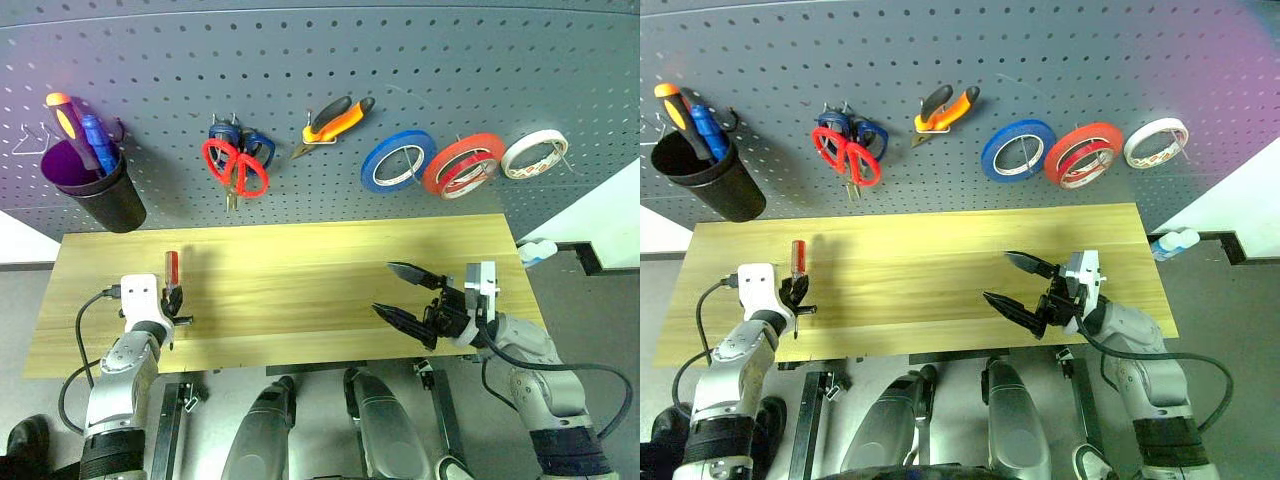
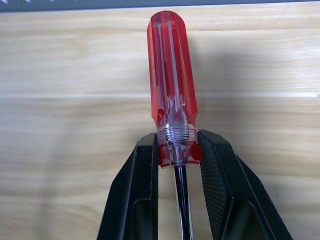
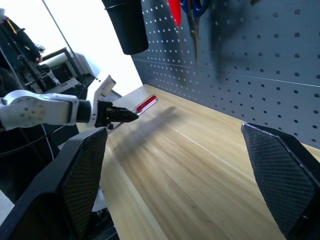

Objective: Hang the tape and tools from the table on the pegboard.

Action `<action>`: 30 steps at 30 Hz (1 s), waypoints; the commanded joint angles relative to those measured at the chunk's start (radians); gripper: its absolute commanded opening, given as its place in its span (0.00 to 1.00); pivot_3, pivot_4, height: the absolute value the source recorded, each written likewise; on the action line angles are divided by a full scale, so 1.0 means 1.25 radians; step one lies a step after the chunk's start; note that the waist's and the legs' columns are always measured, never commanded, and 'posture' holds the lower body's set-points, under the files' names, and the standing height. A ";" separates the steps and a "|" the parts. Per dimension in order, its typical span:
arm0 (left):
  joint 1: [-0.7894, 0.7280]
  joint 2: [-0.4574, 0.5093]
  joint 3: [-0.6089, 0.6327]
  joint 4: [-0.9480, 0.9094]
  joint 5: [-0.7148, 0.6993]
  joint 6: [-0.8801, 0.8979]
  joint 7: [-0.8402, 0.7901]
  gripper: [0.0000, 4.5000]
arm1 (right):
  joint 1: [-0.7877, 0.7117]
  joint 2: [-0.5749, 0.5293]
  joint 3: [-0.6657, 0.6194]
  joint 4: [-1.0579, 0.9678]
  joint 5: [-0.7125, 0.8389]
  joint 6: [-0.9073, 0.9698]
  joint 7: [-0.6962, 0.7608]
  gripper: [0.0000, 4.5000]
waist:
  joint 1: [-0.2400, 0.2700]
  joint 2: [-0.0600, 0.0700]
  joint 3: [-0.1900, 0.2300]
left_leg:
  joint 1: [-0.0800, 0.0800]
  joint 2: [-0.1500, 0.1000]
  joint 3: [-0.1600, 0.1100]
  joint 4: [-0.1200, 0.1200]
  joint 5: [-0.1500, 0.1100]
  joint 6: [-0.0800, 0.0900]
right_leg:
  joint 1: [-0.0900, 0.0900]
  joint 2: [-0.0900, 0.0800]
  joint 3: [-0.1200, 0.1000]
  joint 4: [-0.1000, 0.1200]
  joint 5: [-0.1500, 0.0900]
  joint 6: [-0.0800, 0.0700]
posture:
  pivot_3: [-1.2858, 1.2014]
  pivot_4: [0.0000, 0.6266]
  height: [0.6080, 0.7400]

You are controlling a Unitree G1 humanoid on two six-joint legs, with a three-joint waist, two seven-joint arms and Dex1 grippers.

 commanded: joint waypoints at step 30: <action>0.137 0.004 -0.057 -0.321 0.041 -0.044 -0.053 0.18 | -0.140 0.052 0.019 0.172 0.010 -0.098 0.209 1.00 | 0.023 0.004 -0.082 | 0.002 0.000 0.000 0.001 0.001 -0.001 | 0.002 0.000 -0.001 0.000 0.001 0.000 | 0.49 0.23 1.00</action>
